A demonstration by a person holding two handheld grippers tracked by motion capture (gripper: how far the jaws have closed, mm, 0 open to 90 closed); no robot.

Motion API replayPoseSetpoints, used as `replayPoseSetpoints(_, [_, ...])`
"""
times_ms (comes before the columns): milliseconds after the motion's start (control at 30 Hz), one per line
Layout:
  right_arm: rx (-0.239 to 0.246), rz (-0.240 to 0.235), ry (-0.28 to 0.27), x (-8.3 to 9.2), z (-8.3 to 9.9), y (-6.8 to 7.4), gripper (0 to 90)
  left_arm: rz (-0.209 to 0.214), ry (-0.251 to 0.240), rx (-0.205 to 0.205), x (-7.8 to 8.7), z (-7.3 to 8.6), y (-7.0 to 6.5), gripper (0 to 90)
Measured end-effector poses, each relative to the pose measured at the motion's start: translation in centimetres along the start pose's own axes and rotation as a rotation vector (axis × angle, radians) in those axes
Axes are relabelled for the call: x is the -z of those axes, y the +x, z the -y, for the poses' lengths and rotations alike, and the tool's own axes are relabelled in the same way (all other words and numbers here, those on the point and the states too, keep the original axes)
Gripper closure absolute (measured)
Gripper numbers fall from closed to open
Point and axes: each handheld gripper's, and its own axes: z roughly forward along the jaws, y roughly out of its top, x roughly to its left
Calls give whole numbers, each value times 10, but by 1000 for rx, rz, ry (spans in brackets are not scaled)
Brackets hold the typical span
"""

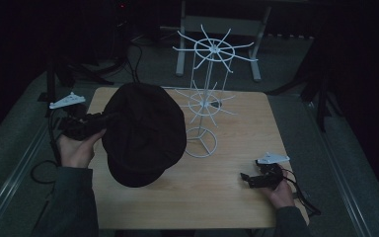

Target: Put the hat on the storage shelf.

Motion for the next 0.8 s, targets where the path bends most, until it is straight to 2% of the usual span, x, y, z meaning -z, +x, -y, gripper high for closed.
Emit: replayPoseSetpoints(800, [1,0,0,0,0,0,121,55,-41,-4,5,-9,-1,775])
